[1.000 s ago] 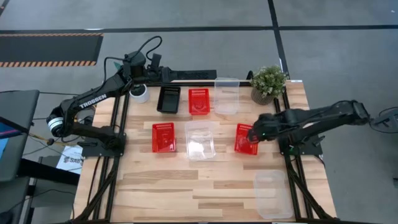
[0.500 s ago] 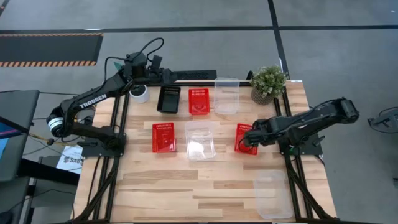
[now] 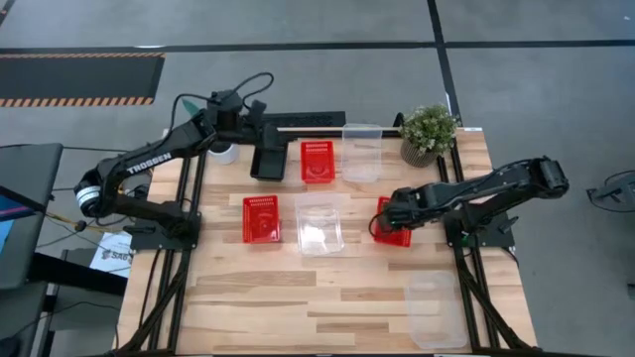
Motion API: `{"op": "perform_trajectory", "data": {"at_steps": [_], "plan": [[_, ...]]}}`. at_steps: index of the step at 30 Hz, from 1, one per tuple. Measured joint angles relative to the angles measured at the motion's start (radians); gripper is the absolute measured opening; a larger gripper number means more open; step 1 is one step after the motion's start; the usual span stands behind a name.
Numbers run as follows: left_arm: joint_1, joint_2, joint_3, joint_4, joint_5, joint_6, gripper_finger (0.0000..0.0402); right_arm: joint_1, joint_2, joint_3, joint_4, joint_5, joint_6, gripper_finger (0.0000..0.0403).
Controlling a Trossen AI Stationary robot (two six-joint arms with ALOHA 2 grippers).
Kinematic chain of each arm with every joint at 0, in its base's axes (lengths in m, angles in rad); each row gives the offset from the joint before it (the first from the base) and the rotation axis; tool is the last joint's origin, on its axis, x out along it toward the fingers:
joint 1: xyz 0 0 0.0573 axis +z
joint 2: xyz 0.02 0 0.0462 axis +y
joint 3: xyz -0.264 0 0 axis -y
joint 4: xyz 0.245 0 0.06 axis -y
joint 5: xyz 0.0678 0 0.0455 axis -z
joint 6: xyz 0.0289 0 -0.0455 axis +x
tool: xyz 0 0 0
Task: Stack baskets by color
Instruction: Stack the right bin on the top red bin
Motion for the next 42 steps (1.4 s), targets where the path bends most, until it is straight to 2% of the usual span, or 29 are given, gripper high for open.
{"op": "perform_trajectory", "data": {"at_steps": [3, 6, 16, 19, 26, 30, 33, 37, 42], "plan": [[-0.044, 0.000, 0.000, -0.044, -0.046, 0.018, 0.0134, -0.020, 0.000, 0.000, 0.106, 0.008, -0.087, 0.0177], [-0.086, 0.000, 0.000, -0.064, -0.095, 0.018, 0.0134, -0.040, -0.013, 0.000, 0.117, 0.026, -0.122, 0.0175], [-0.221, 0.000, 0.000, -0.078, -0.173, -0.016, 0.0134, -0.002, -0.143, 0.001, -0.157, 0.029, 0.004, 0.0167], [-0.262, 0.000, 0.000, -0.127, -0.189, -0.032, 0.0129, 0.029, -0.139, 0.000, -0.241, 0.029, 0.030, 0.0169], [-0.387, 0.000, 0.000, -0.255, -0.186, -0.074, 0.0119, 0.129, -0.097, 0.001, -0.264, 0.011, 0.013, 0.0159], [-0.455, 0.000, 0.000, -0.243, -0.256, -0.138, 0.0119, 0.176, -0.070, -0.001, -0.347, 0.016, 0.097, 0.0155], [-0.495, 0.000, 0.000, -0.230, -0.319, -0.178, 0.0119, 0.191, -0.069, -0.038, -0.267, 0.021, 0.103, 0.0156], [-0.560, 0.000, 0.000, -0.232, -0.329, -0.246, 0.0119, 0.204, -0.076, -0.125, -0.084, 0.018, 0.106, 0.0157], [-0.647, 0.000, 0.000, -0.233, -0.373, -0.306, 0.0119, 0.204, -0.074, -0.162, -0.029, 0.021, 0.096, 0.0150]]}}
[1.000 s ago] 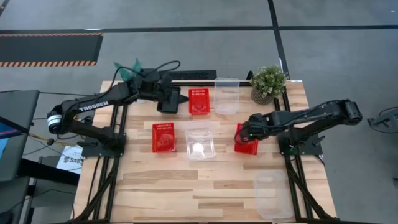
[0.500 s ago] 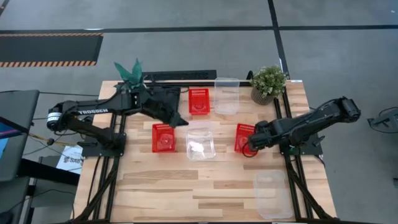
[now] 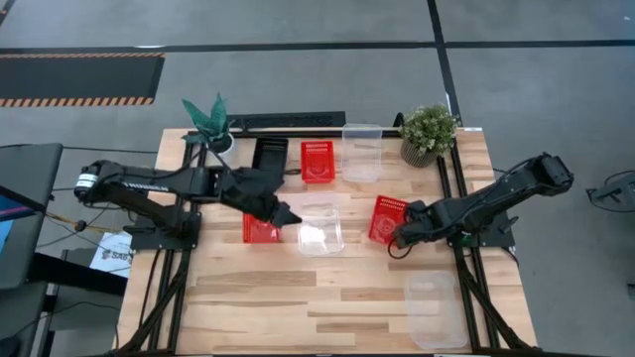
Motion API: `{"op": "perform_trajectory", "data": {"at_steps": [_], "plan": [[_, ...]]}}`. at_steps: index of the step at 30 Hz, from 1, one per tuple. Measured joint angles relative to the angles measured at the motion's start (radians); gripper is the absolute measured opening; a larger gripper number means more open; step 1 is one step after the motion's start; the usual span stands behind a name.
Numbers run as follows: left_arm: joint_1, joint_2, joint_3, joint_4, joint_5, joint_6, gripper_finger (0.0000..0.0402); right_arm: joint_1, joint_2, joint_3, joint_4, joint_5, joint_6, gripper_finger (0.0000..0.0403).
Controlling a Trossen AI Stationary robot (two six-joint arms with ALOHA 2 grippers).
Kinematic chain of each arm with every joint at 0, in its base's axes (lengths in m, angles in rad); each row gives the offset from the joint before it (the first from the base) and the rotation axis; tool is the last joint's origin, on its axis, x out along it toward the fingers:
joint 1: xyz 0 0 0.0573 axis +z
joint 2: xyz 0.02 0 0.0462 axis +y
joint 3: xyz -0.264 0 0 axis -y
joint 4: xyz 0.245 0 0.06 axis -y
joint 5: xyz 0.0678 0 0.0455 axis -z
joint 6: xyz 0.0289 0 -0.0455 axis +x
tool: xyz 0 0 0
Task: Stack baskets by color
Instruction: Stack the right bin on the top red bin
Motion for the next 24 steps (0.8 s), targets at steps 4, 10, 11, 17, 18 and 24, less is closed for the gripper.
{"op": "perform_trajectory", "data": {"at_steps": [4, 10, 11, 17, 18, 24], "plan": [[-0.050, 0.000, 0.000, -0.003, -0.066, -0.015, 0.0119, -0.035, -0.007, 0.000, 0.077, 0.063, -0.123, 0.0146], [-0.054, 0.001, 0.000, 0.043, -0.194, -0.011, 0.0119, -0.103, -0.007, 0.001, 0.204, 0.071, -0.183, 0.0138], [-0.051, 0.006, 0.000, 0.067, -0.227, -0.008, 0.0119, -0.104, -0.007, 0.008, 0.210, 0.071, -0.183, 0.0137], [0.001, 0.100, 0.002, 0.275, -0.267, 0.055, 0.0119, -0.081, -0.019, 0.087, 0.178, 0.072, -0.189, 0.0130], [0.013, 0.134, 0.003, 0.334, -0.245, 0.056, 0.0119, -0.068, -0.023, 0.102, 0.167, 0.072, -0.185, 0.0129], [0.087, 0.338, 0.126, 0.379, -0.073, 0.174, 0.0134, 0.055, -0.022, 0.177, 0.061, 0.072, -0.074, 0.0128]]}}
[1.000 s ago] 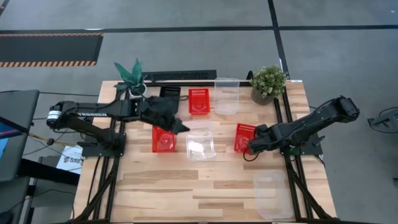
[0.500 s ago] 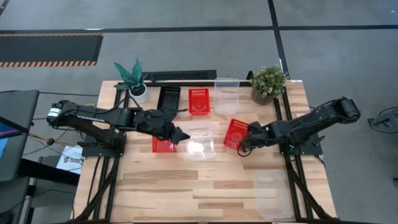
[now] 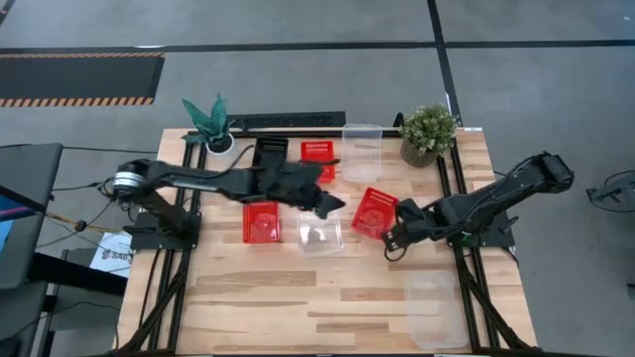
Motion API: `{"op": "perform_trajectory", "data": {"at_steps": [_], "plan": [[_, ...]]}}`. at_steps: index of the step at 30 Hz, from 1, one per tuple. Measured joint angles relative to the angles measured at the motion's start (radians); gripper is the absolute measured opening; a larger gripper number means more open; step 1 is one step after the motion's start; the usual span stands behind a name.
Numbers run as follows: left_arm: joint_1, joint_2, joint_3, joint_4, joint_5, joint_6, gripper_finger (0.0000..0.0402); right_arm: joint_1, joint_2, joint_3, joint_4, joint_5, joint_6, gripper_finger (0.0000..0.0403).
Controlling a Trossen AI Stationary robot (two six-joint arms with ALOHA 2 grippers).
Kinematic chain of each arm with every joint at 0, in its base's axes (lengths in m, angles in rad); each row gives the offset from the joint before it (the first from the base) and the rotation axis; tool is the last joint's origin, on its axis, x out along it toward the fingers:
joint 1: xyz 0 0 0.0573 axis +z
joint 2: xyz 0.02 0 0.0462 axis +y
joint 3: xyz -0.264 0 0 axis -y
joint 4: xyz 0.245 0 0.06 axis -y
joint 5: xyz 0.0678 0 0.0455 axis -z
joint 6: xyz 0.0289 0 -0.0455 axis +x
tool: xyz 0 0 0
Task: Stack baskets by color
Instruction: Stack the right bin on the top red bin
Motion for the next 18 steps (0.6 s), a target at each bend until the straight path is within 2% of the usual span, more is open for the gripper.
{"op": "perform_trajectory", "data": {"at_steps": [3, 5, 11, 14, 18], "plan": [[0.037, 0.080, 0.085, -0.009, 0.085, 0.078, 0.0164, 0.088, 0.000, 0.025, -0.064, 0.000, 0.114, 0.0128], [0.049, 0.128, 0.140, -0.038, 0.084, 0.104, 0.0189, 0.145, 0.000, 0.037, -0.091, 0.001, 0.185, 0.0128], [0.060, 0.284, 0.329, -0.241, -0.052, 0.233, 0.0251, 0.274, 0.000, 0.040, -0.126, 0.083, 0.396, 0.0128], [0.061, 0.365, 0.423, -0.307, -0.125, 0.285, 0.0262, 0.305, 0.000, 0.040, -0.142, 0.100, 0.444, 0.0128], [0.054, 0.475, 0.527, -0.344, -0.123, 0.328, 0.0261, 0.322, 0.001, 0.040, -0.144, 0.101, 0.465, 0.0128]]}}
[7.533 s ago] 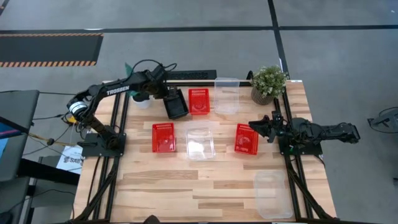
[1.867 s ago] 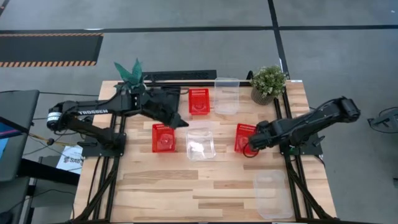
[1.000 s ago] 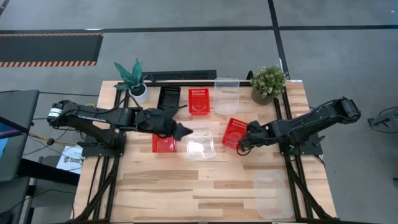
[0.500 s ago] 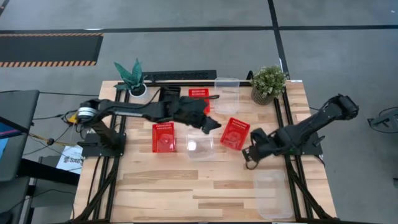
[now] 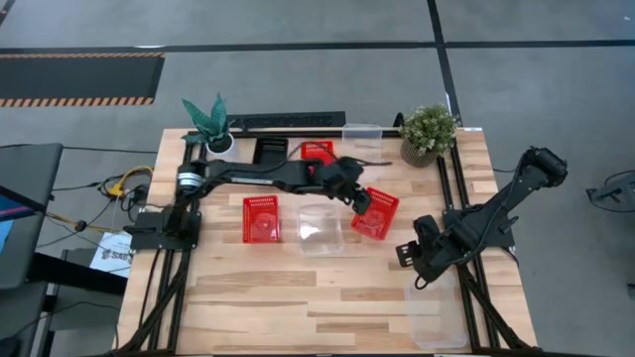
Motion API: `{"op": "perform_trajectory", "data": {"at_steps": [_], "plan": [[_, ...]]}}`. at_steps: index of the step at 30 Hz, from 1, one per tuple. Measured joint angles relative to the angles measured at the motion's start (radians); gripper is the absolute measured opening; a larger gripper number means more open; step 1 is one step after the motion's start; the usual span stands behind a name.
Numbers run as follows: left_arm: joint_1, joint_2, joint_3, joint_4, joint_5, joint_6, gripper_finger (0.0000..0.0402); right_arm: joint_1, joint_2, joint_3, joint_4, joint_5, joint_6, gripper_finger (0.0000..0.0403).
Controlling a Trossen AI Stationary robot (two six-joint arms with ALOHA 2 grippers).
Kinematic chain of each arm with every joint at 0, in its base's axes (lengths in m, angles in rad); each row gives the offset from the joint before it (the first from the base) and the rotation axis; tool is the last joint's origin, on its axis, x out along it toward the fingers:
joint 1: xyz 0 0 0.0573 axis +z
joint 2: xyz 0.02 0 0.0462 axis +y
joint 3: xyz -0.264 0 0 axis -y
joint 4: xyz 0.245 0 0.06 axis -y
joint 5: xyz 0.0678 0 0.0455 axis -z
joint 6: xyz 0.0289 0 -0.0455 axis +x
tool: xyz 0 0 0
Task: Stack baskets by color
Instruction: Stack the right bin on the top red bin
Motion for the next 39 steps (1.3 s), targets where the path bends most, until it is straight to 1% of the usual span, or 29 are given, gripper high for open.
{"op": "perform_trajectory", "data": {"at_steps": [4, 5, 7, 10, 15, 18, 21, 23, 27, 30, 31, 35, 38, 39], "plan": [[-0.006, 0.096, 0.093, -0.071, 0.010, 0.045, 0.0254, 0.002, 0.000, 0.000, 0.005, 0.001, 0.004, 0.0128], [-0.006, 0.118, 0.107, -0.107, 0.012, 0.050, 0.0252, 0.002, 0.000, 0.000, 0.007, 0.001, 0.005, 0.0128], [-0.008, 0.152, 0.134, -0.120, 0.016, 0.064, 0.0249, 0.002, 0.000, 0.000, 0.007, 0.002, 0.005, 0.0128], [-0.007, 0.185, 0.139, -0.137, 0.003, 0.065, 0.0247, 0.002, 0.000, 0.000, 0.011, 0.003, 0.006, 0.0127], [-0.004, 0.228, 0.134, -0.163, 0.011, 0.065, 0.0247, 0.002, 0.000, 0.000, 0.016, 0.003, 0.007, 0.0128], [-0.003, 0.234, 0.135, -0.177, 0.008, 0.085, 0.0247, 0.002, 0.000, 0.000, 0.016, 0.004, 0.007, 0.0127], [-0.002, 0.234, 0.125, -0.176, -0.015, 0.088, 0.0246, 0.002, 0.000, 0.000, 0.016, 0.004, 0.006, 0.0128], [0.001, 0.234, 0.123, -0.190, -0.019, 0.088, 0.0239, 0.001, 0.000, 0.000, 0.016, 0.004, 0.004, 0.0128], [0.006, 0.253, 0.125, -0.201, -0.016, 0.095, 0.0203, 0.001, 0.000, 0.000, 0.016, 0.005, 0.003, 0.0127], [0.012, 0.260, 0.126, -0.215, 0.023, 0.085, 0.0165, 0.001, 0.000, 0.000, 0.016, 0.005, 0.002, 0.0128], [0.014, 0.262, 0.126, -0.215, 0.026, 0.084, 0.0150, 0.001, 0.000, 0.000, 0.016, 0.005, 0.001, 0.0128], [0.018, 0.276, 0.135, -0.248, 0.093, 0.069, 0.0082, 0.001, 0.000, 0.000, 0.015, 0.005, -0.001, 0.0127], [0.021, 0.271, 0.152, -0.225, 0.113, 0.070, 0.0025, 0.001, 0.000, 0.000, 0.015, 0.006, -0.001, 0.0127], [0.022, 0.267, 0.154, -0.222, 0.117, 0.070, 0.0013, 0.001, 0.000, 0.000, 0.016, 0.006, -0.001, 0.0127]]}}
